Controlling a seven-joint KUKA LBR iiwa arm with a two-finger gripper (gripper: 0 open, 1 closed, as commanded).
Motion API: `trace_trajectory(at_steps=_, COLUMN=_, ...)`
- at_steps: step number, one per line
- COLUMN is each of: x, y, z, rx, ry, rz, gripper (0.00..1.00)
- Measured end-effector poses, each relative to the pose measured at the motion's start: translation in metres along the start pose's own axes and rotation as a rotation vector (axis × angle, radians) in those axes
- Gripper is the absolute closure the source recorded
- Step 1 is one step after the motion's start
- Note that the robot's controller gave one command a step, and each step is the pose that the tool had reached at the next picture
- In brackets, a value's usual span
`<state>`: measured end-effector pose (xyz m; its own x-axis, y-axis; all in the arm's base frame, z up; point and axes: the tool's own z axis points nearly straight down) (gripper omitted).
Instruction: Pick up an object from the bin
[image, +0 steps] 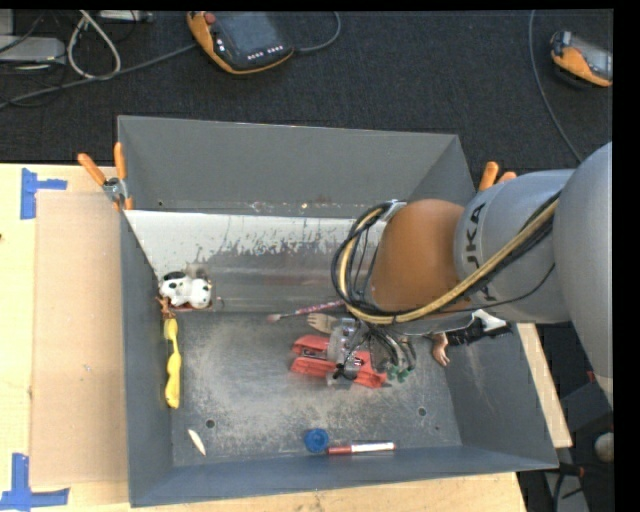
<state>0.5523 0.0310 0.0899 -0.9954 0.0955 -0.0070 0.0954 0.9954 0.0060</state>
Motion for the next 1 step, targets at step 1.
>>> trace_trajectory(at_steps=1, x=-0.0038, y=-0.0015, z=-0.0626, rx=0.002, ry=0.01, rz=-0.023, gripper=1.0)
